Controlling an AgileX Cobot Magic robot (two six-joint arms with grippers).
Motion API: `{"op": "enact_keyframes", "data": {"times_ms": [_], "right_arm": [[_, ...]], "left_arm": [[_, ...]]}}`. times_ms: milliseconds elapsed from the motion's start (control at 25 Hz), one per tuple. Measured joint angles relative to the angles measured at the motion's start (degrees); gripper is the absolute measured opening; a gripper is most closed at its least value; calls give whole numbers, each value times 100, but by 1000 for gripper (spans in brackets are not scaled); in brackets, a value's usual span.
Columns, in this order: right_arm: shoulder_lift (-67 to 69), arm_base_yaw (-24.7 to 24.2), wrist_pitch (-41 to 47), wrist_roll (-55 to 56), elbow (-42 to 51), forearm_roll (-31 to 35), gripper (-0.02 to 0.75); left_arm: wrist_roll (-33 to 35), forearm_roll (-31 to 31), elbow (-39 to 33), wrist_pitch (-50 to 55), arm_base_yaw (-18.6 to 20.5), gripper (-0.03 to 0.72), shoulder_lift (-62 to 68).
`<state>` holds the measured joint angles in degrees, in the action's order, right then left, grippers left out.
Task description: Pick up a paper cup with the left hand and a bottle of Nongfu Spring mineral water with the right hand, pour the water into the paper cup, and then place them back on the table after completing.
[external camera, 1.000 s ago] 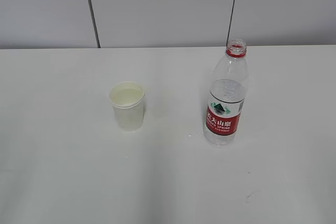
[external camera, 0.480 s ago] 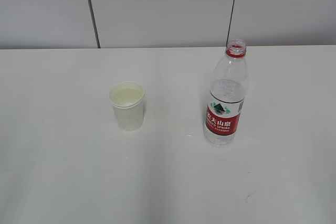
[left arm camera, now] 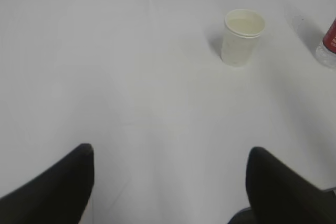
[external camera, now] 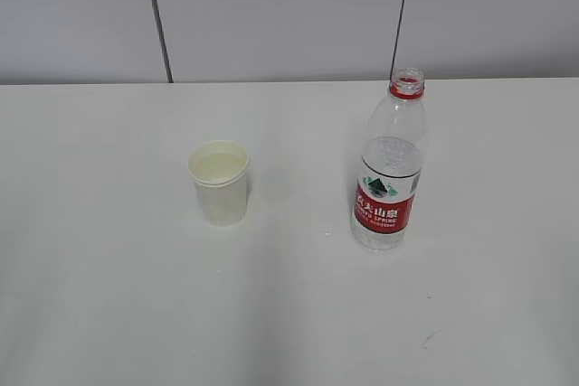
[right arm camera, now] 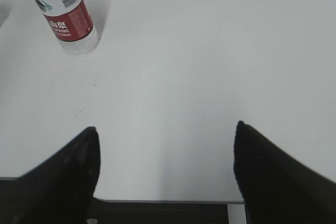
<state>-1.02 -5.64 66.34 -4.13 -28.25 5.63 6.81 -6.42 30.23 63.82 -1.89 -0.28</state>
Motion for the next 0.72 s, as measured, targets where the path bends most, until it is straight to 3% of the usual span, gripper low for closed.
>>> {"op": "enact_keyframes", "data": {"times_ms": [720], "right_arm": [[0, 0, 0, 0, 0, 0, 587]], "left_arm": [[0, 0, -12, 0, 0, 546, 0]]}}
